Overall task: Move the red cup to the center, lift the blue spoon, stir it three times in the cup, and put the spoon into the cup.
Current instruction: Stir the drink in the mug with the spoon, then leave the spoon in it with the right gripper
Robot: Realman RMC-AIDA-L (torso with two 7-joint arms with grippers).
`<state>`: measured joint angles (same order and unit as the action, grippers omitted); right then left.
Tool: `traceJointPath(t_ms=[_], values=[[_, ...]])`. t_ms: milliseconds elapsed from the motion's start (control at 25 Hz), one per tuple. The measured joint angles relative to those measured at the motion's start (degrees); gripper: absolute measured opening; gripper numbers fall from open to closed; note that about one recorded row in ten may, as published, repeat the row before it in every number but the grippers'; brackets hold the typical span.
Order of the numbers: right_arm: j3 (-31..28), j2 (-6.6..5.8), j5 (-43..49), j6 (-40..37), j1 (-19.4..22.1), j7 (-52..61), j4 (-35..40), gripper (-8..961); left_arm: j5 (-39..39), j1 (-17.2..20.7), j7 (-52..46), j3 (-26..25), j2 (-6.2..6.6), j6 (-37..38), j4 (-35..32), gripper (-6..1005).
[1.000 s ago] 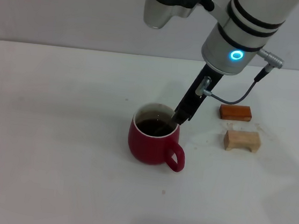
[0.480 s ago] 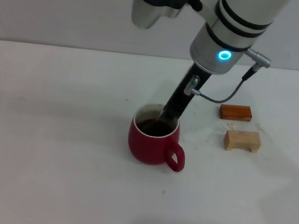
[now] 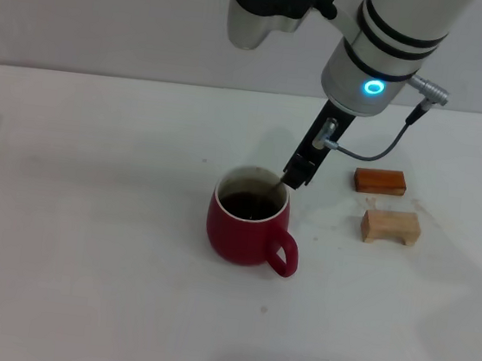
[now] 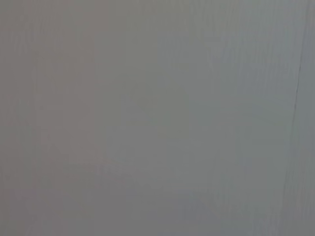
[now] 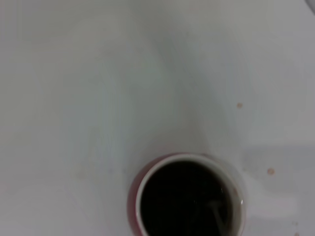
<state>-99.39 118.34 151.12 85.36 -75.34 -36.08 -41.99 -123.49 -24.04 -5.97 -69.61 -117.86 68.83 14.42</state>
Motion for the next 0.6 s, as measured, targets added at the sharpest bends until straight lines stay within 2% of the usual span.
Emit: traceJointPath(t_ms=[360, 600], values=[[-0.29, 0.11, -3.65, 3.52, -0.33, -1.14, -1.08, 189, -0.04, 0.11, -0.01, -0.07, 0.00, 0.32, 0.19, 862], [-0.65, 0.19, -4.81, 1.28, -0.51, -1.27, -1.23, 191, -0.09, -0.04, -0.01, -0.06, 0.00, 0.38, 0.32, 862]])
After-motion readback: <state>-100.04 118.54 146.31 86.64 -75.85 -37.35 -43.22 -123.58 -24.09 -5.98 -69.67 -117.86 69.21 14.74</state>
